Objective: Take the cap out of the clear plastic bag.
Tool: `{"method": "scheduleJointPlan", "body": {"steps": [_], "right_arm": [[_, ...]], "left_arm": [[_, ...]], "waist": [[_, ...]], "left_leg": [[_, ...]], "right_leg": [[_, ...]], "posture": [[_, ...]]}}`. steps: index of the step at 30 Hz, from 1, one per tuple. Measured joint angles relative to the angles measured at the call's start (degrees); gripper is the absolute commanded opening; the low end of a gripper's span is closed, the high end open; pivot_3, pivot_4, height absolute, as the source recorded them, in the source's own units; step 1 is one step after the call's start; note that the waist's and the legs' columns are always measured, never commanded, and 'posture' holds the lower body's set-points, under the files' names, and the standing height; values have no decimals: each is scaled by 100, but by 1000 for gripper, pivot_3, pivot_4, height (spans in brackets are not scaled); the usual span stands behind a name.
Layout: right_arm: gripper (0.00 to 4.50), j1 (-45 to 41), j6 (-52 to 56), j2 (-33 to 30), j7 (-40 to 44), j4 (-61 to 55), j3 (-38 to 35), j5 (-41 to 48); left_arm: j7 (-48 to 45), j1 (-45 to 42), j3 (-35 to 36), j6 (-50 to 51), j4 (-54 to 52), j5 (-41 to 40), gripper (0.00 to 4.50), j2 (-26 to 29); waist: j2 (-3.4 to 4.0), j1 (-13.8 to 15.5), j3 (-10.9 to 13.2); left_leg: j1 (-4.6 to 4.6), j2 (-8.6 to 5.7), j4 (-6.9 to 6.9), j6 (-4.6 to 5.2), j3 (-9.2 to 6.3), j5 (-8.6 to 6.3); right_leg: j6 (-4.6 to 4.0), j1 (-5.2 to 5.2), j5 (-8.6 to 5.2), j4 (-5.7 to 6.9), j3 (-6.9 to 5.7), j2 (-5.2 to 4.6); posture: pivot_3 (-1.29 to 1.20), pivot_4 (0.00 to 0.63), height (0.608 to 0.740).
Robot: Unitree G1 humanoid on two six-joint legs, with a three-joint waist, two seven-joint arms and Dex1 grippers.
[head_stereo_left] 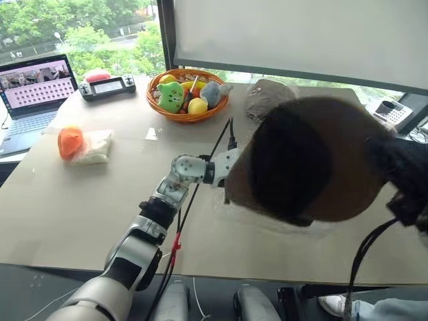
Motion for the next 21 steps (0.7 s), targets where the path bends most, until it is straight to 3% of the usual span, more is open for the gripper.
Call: {"method": "scheduleJointPlan", "body": {"steps": [3,6,8,11,13,16,18,21], "right_arm": [[45,-884,-314,440,-761,319,13,322],[45,-1588,-487,857,-1631,694,230,-198],[45,-1825,-362,777,-2051,839,624,-1331],[45,-1915,174,75,-2173,729,1547,-3306],[45,-1861,505,-632,-1957,583,2501,-4970],[45,-1647,567,-1192,-1592,618,3689,-6905],[45,-1297,392,-1775,-1186,1056,4816,-8778],[45,-777,192,-1691,-856,1870,5514,-10014]], "left_arm": [[17,16,-7,2,-1,6,0,-6],[74,108,-2,-12,-32,13,0,16],[223,175,7,-106,-53,32,0,30],[553,182,34,-304,-49,169,0,46],[901,142,48,-555,25,345,0,93],[1256,106,64,-871,136,537,0,186],[1663,82,83,-1205,290,754,0,323],[1966,71,127,-1517,568,932,0,563]], "waist": [[3,2,-1],[7,11,-3],[32,5,-9],[71,1,-17],[77,-2,-21],[77,9,-21],[76,38,-21],[75,84,-21]], "left_leg": [[-2,-2,-7,0,-3,0],[-6,-9,-10,0,-4,0],[-12,-14,-10,0,0,0],[-17,-15,-14,1,8,0],[-24,-14,-22,2,14,0],[-35,-17,-21,1,22,0],[-41,-23,-17,2,26,0],[-59,-33,-11,2,33,0]], "right_leg": [[-27,-2,13,0,-1,0],[-31,-7,15,0,3,-3],[-30,-21,15,6,13,-5],[-31,-44,13,17,27,-1],[-30,-63,12,17,39,4],[-27,-78,11,15,47,1],[-22,-83,10,12,53,-4],[-12,-94,8,15,74,-8]], "posture": [[0,150,740],[0,150,740],[0,150,740],[0,150,740],[0,150,740],[0,150,740],[0,150,740],[0,150,740]]}}
